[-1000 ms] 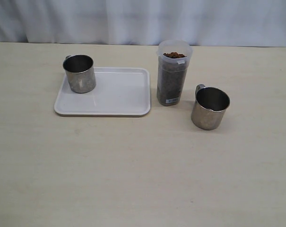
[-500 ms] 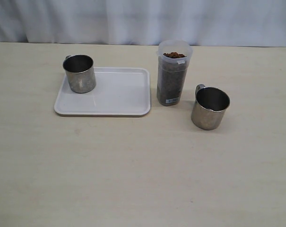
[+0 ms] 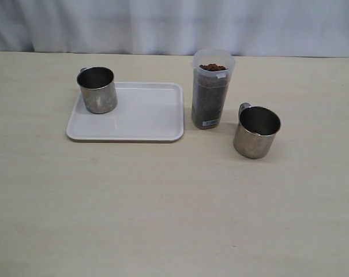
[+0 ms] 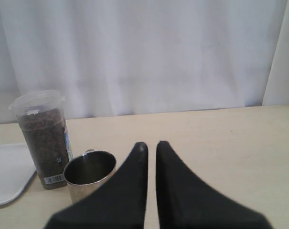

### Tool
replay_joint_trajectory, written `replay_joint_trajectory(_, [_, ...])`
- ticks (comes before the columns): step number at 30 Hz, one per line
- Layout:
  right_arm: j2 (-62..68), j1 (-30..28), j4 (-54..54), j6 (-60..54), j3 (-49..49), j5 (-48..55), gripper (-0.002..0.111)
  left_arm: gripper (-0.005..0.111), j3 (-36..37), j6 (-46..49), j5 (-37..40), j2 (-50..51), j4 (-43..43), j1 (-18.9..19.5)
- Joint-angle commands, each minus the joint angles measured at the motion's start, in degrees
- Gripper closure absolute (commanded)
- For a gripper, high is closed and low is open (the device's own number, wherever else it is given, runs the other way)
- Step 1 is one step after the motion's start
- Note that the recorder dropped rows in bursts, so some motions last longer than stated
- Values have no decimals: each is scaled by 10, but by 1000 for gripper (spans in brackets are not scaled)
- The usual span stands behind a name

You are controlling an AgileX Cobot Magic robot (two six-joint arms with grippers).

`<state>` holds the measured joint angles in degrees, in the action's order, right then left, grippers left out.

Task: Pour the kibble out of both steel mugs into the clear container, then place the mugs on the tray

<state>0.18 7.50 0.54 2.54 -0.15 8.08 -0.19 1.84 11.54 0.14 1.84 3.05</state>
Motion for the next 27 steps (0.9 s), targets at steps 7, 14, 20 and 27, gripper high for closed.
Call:
replay_joint_trajectory(7, [-2, -1, -24, 3, 1, -205, 104, 107, 2, -2, -7, -1, 4, -5])
replay_joint_trajectory(14, [49, 0, -141, 133, 1, -226, 104, 107, 2, -2, -7, -1, 4, -5])
replay_joint_trajectory(20, [320, 0, -308, 227, 1, -399, 97, 107, 2, -2, -7, -1, 3, -5])
replay_joint_trajectory(27, [688, 0, -308, 187, -56, -515, 10, 107, 2, -2, -10, -1, 3, -5])
